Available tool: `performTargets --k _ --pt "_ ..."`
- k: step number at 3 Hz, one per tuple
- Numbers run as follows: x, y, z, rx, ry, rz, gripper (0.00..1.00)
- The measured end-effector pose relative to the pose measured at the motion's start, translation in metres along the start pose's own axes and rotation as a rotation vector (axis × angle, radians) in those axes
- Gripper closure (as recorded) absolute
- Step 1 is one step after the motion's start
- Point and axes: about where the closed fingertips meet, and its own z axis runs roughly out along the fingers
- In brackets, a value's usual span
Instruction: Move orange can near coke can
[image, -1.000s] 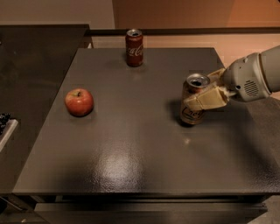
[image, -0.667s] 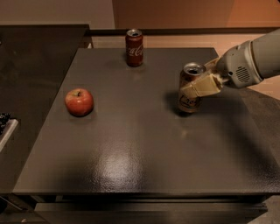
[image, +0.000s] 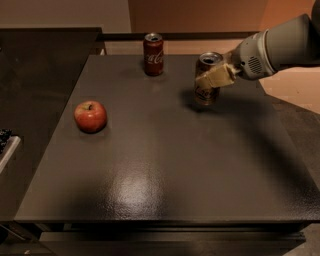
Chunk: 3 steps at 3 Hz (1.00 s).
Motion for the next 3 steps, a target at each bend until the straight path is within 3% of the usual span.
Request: performTargets --k 3 --pt "-0.028 -0.079 0.072 0.047 -0.072 0.016 1.0"
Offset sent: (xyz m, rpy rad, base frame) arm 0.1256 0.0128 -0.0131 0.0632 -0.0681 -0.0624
